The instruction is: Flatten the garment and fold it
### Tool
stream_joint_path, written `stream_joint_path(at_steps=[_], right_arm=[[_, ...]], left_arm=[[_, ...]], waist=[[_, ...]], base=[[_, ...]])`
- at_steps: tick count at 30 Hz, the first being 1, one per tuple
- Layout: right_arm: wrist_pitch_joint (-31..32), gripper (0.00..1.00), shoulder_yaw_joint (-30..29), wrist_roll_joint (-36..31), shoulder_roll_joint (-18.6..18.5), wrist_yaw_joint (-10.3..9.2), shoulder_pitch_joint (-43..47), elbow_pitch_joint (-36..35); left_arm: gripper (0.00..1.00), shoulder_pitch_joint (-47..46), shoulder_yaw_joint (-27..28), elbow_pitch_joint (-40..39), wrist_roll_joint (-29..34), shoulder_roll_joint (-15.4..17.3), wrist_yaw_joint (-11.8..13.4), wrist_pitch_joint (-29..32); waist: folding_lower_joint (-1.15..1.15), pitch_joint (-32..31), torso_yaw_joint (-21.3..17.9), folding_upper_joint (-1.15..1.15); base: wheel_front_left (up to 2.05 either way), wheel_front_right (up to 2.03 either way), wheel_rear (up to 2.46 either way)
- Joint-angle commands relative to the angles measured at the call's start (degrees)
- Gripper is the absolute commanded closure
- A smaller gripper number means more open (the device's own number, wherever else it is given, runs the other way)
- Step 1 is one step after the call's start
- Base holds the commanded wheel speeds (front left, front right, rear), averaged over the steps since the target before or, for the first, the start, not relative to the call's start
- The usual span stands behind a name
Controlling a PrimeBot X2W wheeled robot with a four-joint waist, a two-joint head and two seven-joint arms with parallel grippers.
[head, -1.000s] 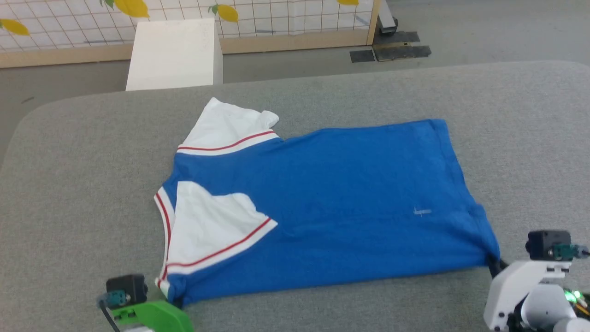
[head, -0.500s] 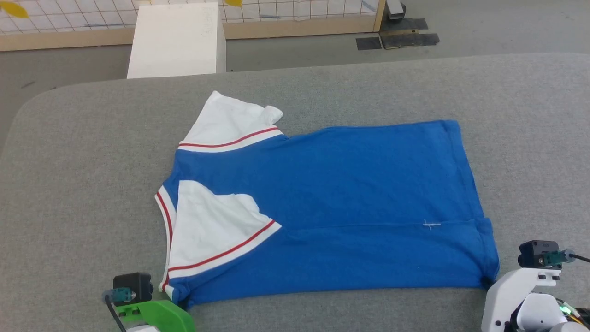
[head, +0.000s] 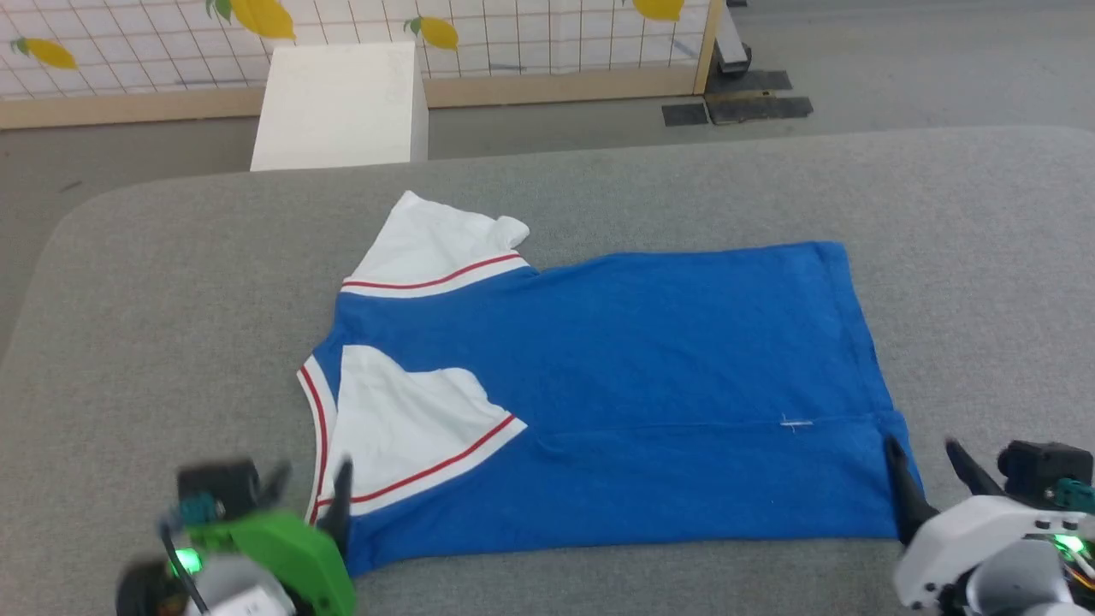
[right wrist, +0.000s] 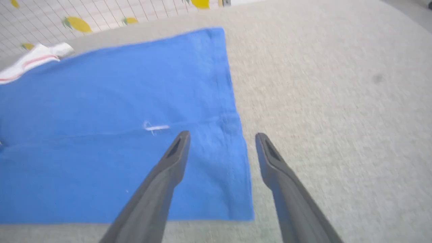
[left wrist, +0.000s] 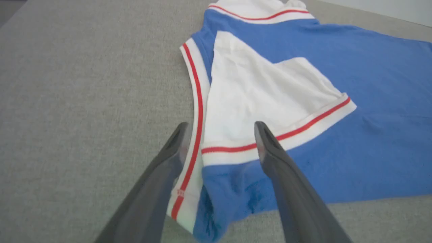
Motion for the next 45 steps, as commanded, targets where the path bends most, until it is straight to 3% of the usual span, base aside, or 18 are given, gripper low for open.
stream_joint_path(at_steps=[1,6,12,18,23,28,37,45], right_arm=[[-3.1,0.0,1.4,0.3,0.0,-0.09,0.1,-0.9],[-12.2,0.0,5.3,0.6,-1.5,-0.09,-2.1,-1.9],[-16.7,0.0,9.0,0.5,-2.1,-0.09,-7.9,-2.8],[-19.0,0.0,12.8,0.2,-2.2,-0.09,-13.0,-3.6],[-19.7,0.0,14.7,0.5,-2.0,-0.09,-15.9,-3.9],[-20.6,0.0,15.3,0.9,-1.3,-0.09,-17.2,-3.9],[-22.5,0.0,16.7,2.0,-0.4,-0.09,-17.5,-3.7],[-23.0,0.0,17.2,2.7,0.0,-0.09,-17.4,-3.5]], left_arm=[[0.0,-3.2,0.3,-0.5,1.2,1.0,-1.2,-1.2],[0.0,-15.7,-0.6,1.0,4.2,3.9,-7.3,-2.1],[0.0,-33.5,-1.7,8.0,6.1,7.3,-14.7,2.3],[0.0,-48.8,-2.2,16.2,5.9,8.7,-18.2,9.5],[0.0,-56.2,-2.4,21.0,4.2,9.4,-18.8,17.2],[0.0,-61.0,-1.9,24.7,2.5,9.7,-16.9,25.8],[0.0,-62.0,-1.8,27.7,3.4,14.6,-7.1,43.6],[0.0,-56.2,-0.2,23.5,0.9,17.2,-1.5,51.5]], waist=[[0.0,1.0,-0.7,0.35],[0.0,5.0,-2.6,0.35],[0.0,11.2,-6.6,0.35],[0.0,17.2,-11.0,0.35],[0.0,21.0,-14.5,0.35],[0.0,23.9,-17.0,0.35],[0.0,26.8,-20.8,0.35],[0.0,27.5,-22.2,0.35]], base=[[0.0,0.0,0.0],[0.0,0.0,0.0],[0.0,0.0,0.0],[0.0,0.0,0.0],[0.0,0.0,0.0],[0.0,0.0,0.0],[0.0,0.0,0.0],[0.0,0.0,0.0]])
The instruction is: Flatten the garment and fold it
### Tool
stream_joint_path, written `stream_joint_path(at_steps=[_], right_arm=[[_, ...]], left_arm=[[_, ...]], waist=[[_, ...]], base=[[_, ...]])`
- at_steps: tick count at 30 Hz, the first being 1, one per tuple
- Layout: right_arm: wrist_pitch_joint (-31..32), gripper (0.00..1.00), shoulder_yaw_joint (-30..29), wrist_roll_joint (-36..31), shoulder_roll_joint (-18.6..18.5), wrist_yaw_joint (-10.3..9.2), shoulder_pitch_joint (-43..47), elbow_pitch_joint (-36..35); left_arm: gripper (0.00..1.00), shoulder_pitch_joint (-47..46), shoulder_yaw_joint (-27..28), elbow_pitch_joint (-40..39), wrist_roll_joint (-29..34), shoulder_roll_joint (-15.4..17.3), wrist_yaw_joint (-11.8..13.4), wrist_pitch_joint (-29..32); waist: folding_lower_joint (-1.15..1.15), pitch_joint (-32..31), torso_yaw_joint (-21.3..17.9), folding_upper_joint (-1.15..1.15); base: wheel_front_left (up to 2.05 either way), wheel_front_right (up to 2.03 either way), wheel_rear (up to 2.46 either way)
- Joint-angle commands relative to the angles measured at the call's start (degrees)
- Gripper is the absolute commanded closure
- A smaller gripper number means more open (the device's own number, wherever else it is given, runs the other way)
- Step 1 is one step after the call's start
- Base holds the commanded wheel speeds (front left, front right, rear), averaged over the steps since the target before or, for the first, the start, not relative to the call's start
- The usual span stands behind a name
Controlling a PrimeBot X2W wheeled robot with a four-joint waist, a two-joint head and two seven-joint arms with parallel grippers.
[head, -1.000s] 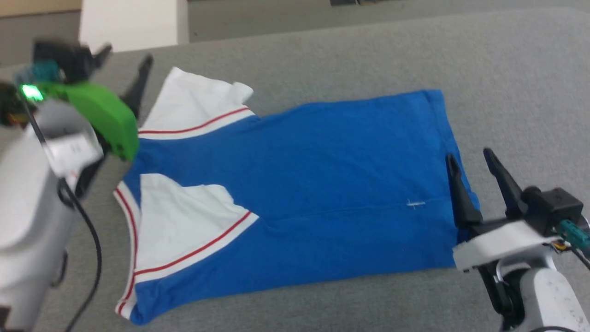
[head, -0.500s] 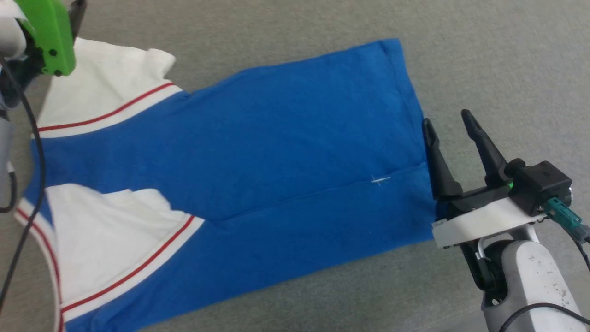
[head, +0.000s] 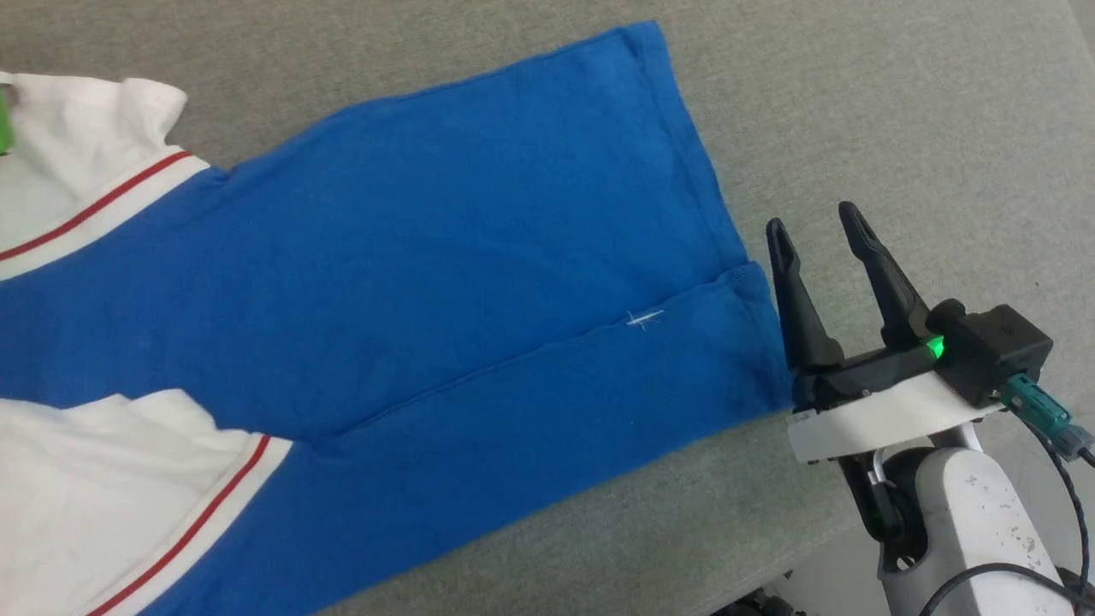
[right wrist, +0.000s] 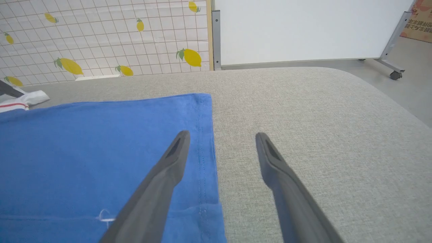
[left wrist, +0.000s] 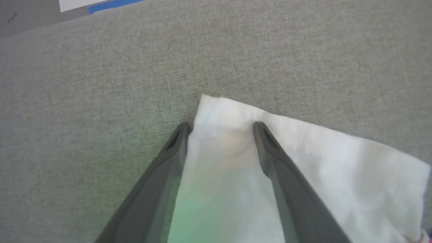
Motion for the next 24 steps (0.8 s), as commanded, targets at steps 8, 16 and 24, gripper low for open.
stream_joint_path(at_steps=[8,16,24], right_arm=[[1.7,0.0,0.7,-0.4,0.0,-0.09,-5.1,-0.6],[15.2,0.0,0.3,1.8,0.0,-0.09,-22.3,7.8],[34.1,0.0,-1.1,4.3,0.3,-0.09,-39.2,25.6]], left_arm=[[1.0,6.1,-0.3,-5.5,-1.0,2.7,2.9,4.5],[1.0,7.7,0.1,-9.8,-1.5,3.5,3.0,3.7],[1.0,6.2,0.0,-11.3,-1.8,2.7,1.5,1.1]], waist=[[0.0,0.5,-0.8,0.35],[0.0,1.1,0.0,0.35],[0.0,3.5,2.1,0.35]], base=[[0.0,0.0,0.0],[0.0,0.0,0.0],[0.0,0.0,0.0]])
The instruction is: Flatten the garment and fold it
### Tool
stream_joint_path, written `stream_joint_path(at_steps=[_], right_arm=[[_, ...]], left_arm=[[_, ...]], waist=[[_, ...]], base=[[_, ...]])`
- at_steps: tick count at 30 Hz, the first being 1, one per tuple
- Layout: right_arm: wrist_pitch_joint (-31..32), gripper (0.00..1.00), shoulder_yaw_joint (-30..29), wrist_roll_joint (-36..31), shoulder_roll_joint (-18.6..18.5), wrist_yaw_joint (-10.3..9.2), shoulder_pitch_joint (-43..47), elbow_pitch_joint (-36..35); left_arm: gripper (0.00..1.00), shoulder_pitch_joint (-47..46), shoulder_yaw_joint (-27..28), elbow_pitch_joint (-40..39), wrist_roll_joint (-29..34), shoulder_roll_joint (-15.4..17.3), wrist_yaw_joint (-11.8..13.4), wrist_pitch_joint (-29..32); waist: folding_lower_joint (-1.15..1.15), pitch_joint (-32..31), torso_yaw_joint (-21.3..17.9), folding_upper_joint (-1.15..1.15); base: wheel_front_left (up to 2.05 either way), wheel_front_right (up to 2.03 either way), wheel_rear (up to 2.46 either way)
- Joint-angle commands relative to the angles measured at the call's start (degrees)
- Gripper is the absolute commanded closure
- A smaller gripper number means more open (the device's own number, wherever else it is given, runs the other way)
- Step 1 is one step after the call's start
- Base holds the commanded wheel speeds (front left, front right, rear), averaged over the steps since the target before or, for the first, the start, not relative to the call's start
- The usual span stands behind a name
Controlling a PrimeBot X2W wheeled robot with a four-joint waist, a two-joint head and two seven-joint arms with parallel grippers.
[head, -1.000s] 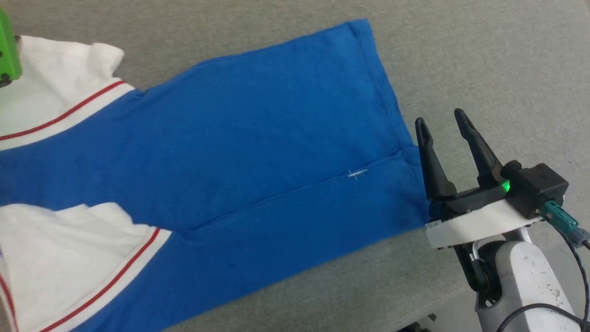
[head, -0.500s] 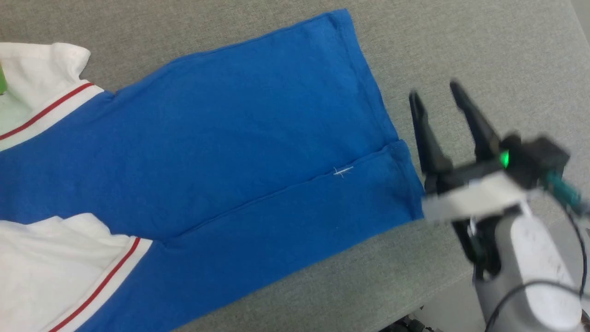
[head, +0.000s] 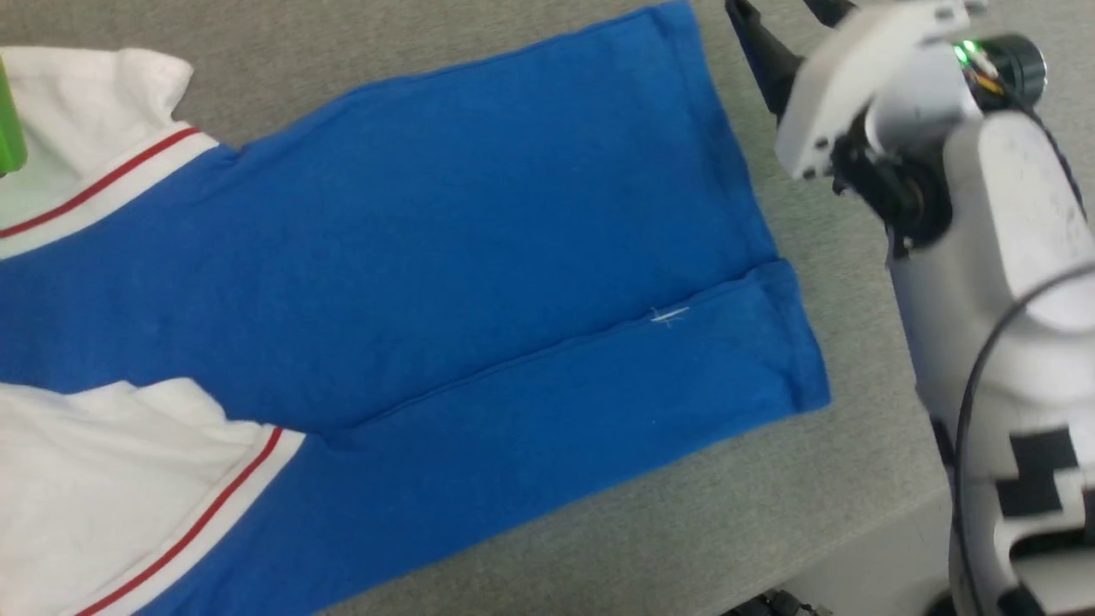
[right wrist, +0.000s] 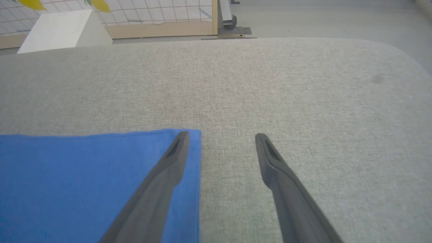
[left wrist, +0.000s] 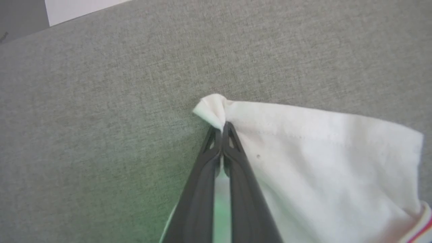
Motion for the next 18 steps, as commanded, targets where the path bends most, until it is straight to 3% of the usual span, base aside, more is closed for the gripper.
stream_joint_path(at_steps=[1,12,13,15,16,17,18], right_arm=[[2.2,0.0,0.1,0.2,0.3,-0.09,-2.2,2.3],[13.9,0.0,5.5,0.8,0.3,-0.09,-11.2,14.3],[15.5,0.05,5.9,0.6,0.3,-0.09,-11.7,15.3],[18.3,0.64,6.4,0.7,0.3,-0.09,-12.2,16.7],[19.3,0.78,6.5,0.8,0.3,-0.09,-12.5,17.1],[20.2,1.0,6.8,0.8,0.3,-0.09,-12.7,17.4],[20.6,1.0,7.0,0.8,0.3,-0.09,-12.8,17.5]], left_arm=[[1.0,1.3,-1.0,1.1,0.1,-0.4,-0.4,0.1],[1.0,-1.1,-2.0,0.8,0.5,-1.2,-1.9,-0.9],[1.0,-1.2,-2.1,0.8,0.5,-1.3,-1.9,-1.0],[1.0,-1.2,-2.1,1.0,0.4,-1.3,-1.9,-1.2],[1.0,-1.1,-2.0,1.1,0.4,-1.2,-1.9,-1.3],[1.0,-1.0,-2.0,1.2,0.3,-1.2,-1.9,-1.5],[1.0,-0.8,-2.0,1.4,0.2,-1.2,-1.9,-1.7]], waist=[[0.0,1.1,1.1,0.35],[0.0,3.4,3.1,0.35],[0.0,3.4,3.1,0.35],[0.0,3.4,3.1,0.35],[0.0,3.4,3.1,0.35],[0.0,3.3,3.1,0.35],[0.0,3.2,3.1,0.35]], base=[[0.0,0.0,0.0],[0.0,0.0,0.0],[0.0,0.0,0.0],[0.0,0.0,0.0],[0.0,0.0,0.0],[0.0,0.0,0.0],[0.0,0.0,0.0]])
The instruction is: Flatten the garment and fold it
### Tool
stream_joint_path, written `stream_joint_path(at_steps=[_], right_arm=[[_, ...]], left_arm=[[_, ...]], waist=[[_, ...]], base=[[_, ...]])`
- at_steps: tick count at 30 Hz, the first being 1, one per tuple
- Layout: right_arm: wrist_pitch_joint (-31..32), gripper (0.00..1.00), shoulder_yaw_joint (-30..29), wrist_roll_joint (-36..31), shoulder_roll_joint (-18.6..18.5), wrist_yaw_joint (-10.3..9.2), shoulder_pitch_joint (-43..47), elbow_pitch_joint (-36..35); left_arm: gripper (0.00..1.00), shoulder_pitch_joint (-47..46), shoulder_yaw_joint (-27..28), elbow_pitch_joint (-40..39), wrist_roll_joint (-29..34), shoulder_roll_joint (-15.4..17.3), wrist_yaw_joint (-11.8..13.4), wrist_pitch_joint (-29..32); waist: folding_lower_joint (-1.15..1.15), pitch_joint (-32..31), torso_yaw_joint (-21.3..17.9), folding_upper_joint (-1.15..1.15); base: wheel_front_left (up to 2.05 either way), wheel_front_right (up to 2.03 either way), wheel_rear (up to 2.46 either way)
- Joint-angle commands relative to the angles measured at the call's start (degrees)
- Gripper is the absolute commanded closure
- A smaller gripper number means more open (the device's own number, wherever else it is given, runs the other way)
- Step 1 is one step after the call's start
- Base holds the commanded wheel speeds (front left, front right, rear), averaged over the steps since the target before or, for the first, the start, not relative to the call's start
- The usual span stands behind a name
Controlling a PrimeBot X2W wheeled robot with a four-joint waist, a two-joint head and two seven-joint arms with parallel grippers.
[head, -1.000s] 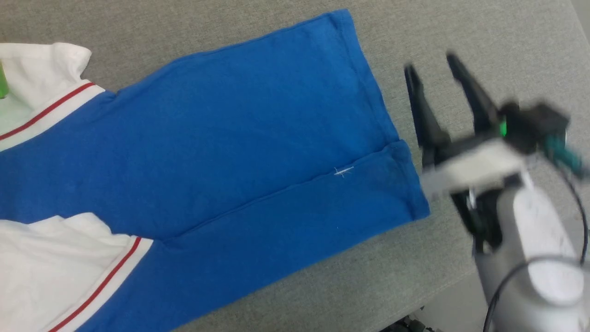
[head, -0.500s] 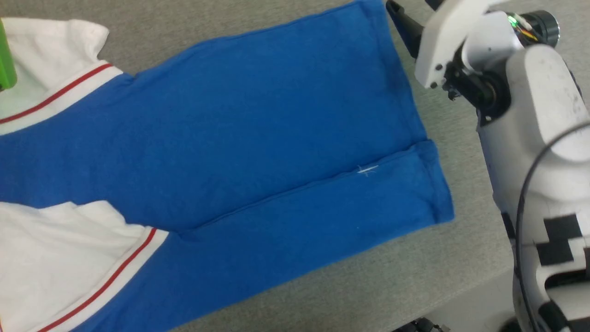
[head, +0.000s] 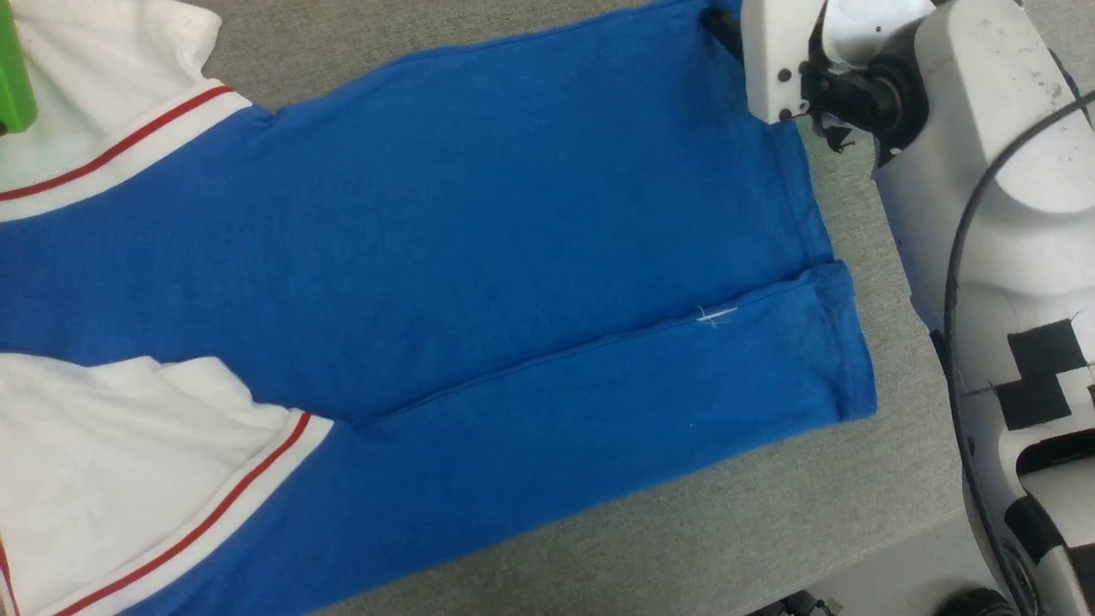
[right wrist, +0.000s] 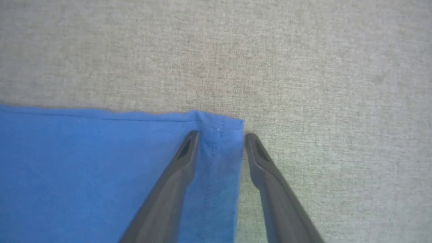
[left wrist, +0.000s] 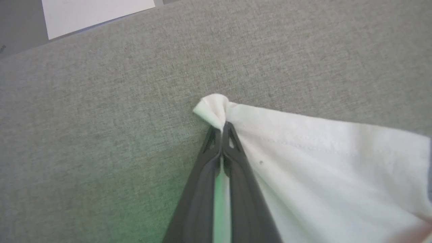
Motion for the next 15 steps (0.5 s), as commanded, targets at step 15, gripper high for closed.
stream_joint_path(at_steps=[15], right_arm=[[-28.2,1.0,3.1,0.7,-0.8,-0.09,13.4,-4.9]], left_arm=[[1.0,11.5,2.2,0.4,1.4,-4.7,-7.1,-33.8]], waist=[[0.0,-7.4,2.8,0.35]], base=[[0.0,0.0,0.0]])
